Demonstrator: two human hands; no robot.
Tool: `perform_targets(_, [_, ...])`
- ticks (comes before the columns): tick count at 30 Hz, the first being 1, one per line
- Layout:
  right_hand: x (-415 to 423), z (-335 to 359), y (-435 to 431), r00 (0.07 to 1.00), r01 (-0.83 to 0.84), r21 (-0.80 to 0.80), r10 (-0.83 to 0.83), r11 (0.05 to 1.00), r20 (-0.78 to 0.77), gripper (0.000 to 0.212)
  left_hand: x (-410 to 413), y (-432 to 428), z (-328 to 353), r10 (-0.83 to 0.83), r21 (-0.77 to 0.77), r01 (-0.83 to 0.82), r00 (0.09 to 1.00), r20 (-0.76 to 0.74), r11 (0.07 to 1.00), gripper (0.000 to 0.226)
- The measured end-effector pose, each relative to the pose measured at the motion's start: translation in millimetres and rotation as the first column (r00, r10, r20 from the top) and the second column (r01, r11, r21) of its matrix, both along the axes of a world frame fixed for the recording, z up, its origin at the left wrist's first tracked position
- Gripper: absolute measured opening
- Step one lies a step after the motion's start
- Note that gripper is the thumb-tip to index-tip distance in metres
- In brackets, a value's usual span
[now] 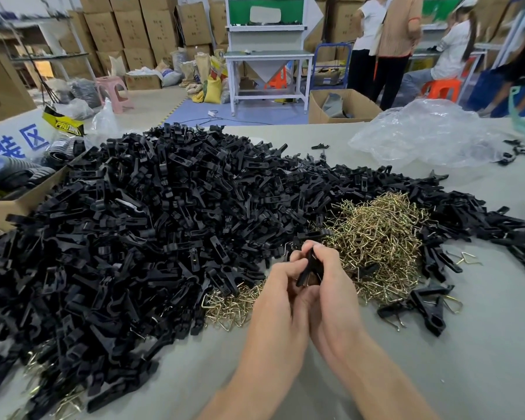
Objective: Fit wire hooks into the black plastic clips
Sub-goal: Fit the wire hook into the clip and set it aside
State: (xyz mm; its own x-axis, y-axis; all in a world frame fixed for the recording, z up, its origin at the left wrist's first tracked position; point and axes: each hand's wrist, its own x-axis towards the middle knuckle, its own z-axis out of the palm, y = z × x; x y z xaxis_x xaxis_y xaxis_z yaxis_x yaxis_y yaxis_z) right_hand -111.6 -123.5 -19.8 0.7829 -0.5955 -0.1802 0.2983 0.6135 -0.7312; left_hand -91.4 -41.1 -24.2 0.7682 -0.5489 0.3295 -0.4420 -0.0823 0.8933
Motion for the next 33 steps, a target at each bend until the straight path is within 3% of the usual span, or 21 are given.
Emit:
perform_targets(4, [0.4, 4.1, 6.9, 0.998, 0.006, 0.157, -0.015, 0.988, 0.059, 0.023, -1.2, -2.7, 0.7, 0.001, -0.094, -0.006, 0.999, -0.049, 0.996, 0.038])
perform_targets(8, [-1.2, 8.4, 12.3, 0.998, 0.007, 0.196, -0.019, 0.981, 0.063, 0.023, -1.5, -3.3, 2.0, 0.007, -0.119, -0.019, 0.995, -0.096, 0.993, 0.037])
perform_targets(14, [-1.0, 6.2, 16.4, 0.998, 0.006, 0.184, -0.017, 0.983, 0.060, 0.019, 0.1, 3.3, 2.7, 0.033, 0.021, -0.035, 0.998, 0.055, 0.999, 0.019])
perform_targets(20, [-1.2, 2.3, 18.6, 0.998, 0.016, 0.203, -0.028, 0.979, 0.056, 0.031, 1.4, -2.0, -3.2, 0.063, -0.046, -0.065, 0.997, -0.037, 0.997, 0.043])
perform_targets(27, [-2.0, 0.8, 20.1, 1.000, 0.017, 0.173, -0.019, 0.985, 0.010, 0.035, 3.6, -3.9, -5.8, 0.096, -0.037, -0.096, 0.995, -0.009, 0.995, 0.043])
perform_targets(33, [-0.7, -1.9, 22.7, 1.000, 0.007, 0.167, -0.007, 0.986, 0.000, 0.037, 6.2, -2.4, -9.6, 0.099, -0.048, -0.103, 0.992, -0.077, 0.994, 0.038])
